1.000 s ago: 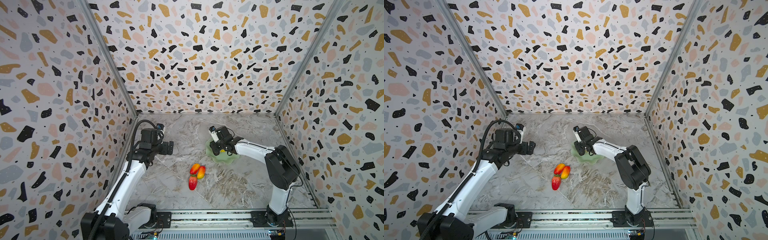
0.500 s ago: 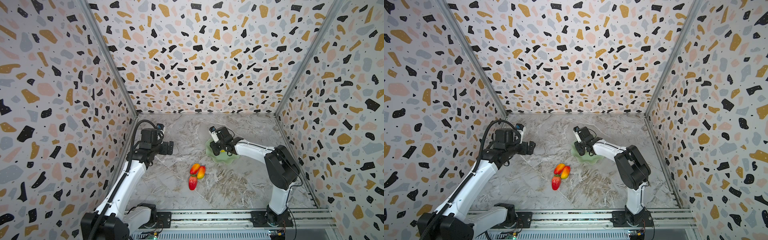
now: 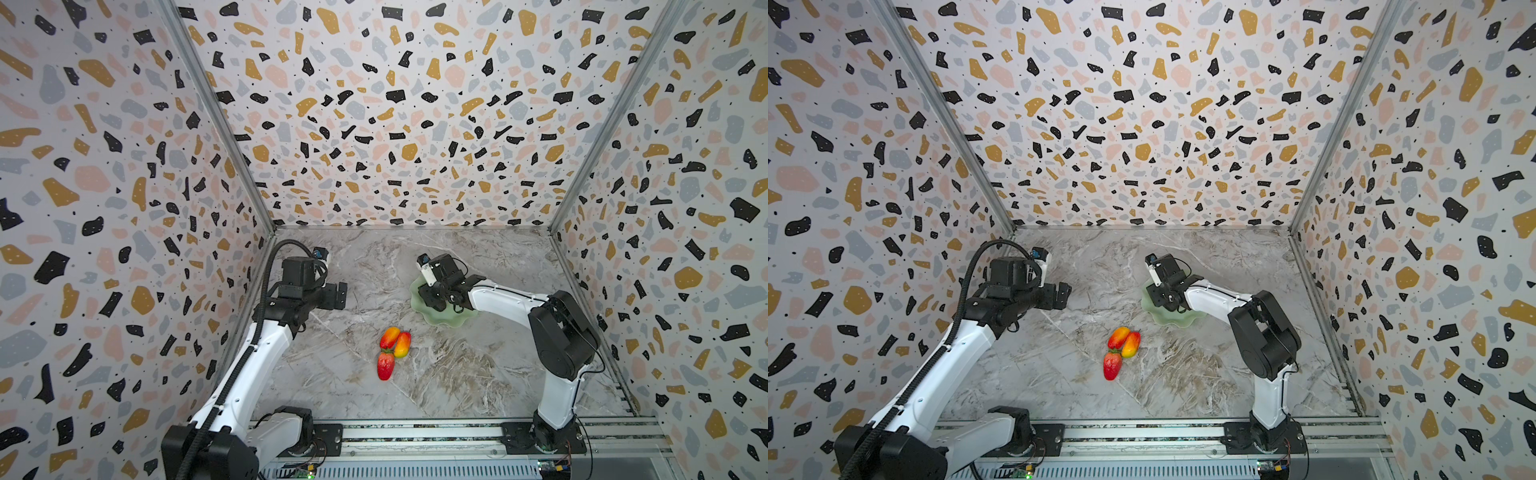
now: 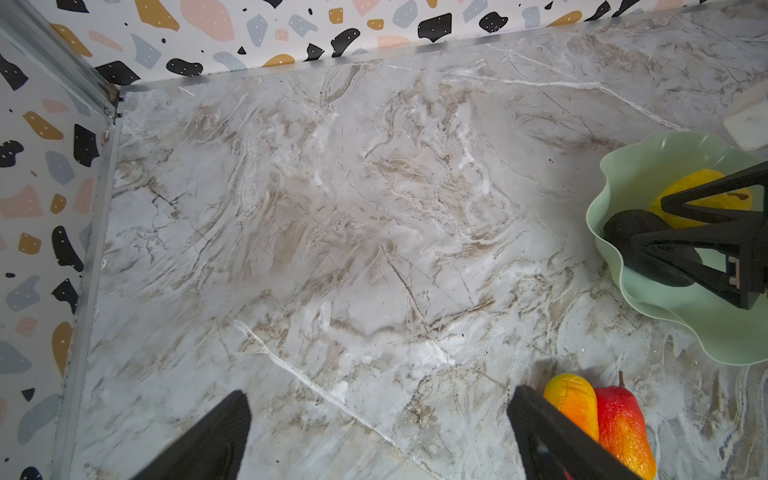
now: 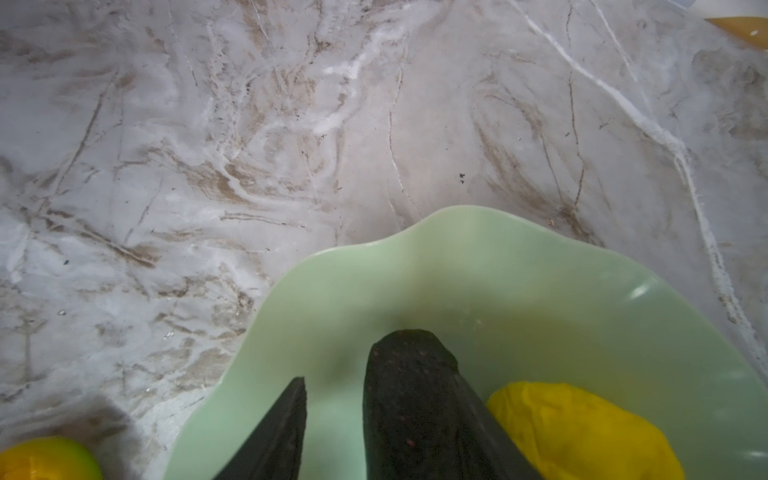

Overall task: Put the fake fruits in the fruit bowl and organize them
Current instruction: 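Lower the avocado into the bowl beside the apple and open the right gripper, then move the right gripper to the red fruit and mango cluster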

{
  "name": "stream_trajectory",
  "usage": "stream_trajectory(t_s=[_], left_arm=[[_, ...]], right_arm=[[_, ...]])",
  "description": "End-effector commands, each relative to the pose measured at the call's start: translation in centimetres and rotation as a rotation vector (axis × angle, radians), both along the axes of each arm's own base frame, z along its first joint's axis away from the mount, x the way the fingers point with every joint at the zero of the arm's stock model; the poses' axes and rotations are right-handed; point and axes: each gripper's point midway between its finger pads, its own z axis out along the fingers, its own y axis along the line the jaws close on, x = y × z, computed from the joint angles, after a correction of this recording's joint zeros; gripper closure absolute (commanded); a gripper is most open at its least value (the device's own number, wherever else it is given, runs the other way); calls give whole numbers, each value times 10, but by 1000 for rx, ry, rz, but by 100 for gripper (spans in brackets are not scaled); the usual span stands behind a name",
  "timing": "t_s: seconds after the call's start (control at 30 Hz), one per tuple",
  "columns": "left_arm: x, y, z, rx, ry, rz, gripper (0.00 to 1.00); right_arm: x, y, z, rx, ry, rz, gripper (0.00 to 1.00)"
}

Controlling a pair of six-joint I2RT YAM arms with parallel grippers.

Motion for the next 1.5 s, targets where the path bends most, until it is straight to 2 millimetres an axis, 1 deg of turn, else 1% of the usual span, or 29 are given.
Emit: stream_trajectory(t_s=[0.0,0.07,0.1,0.2,0.27,0.33,0.4,0.43,0.53,0.7,0.9,1.0,1.1,1.2,1.37,1.47], left_arm=[[1,2,-2,8,-3,1,1],[1,2,-2,8,-3,1,0],[1,2,-2,9,-2,0,0],[1,2,-2,10,-3,2,0],[1,2,-2,9,-4,2,0],[1,2,-2,11,-3,2,0],[1,3,-2,12,-4,3,0],[1,2,-2,11,-4,2,0],[1,2,-1,9,-6,0,0],[1,2,-1,10,-8,1,0],[1,2,-1,9,-7,0,1],[1,2,-1,9,-7,0,0],[1,2,-2,9,-4,-1,1],[1,2,-2,8,-5,1,0],[1,2,-2,8,-3,0,0],[1,2,-3,10,-1,0,0]], right_arm=[[0,2,43,25,-69,6,42],[-3,4,52,25,-81,18,39],[-5,6,58,22,-93,29,35],[-21,18,79,26,-129,107,14],[-40,33,91,33,-154,207,5],[-65,51,102,48,-177,333,0],[-89,65,106,66,-176,442,1],[-100,70,105,64,-166,487,1],[-124,82,94,39,-120,587,1],[-164,99,67,-11,-15,721,1],[-206,111,40,-38,85,807,1],[-221,115,29,-42,120,830,1],[-229,116,18,-43,151,840,1],[-232,117,9,-52,168,841,1],[-218,115,-9,-123,161,771,1],[-215,114,-18,-145,171,758,2]])
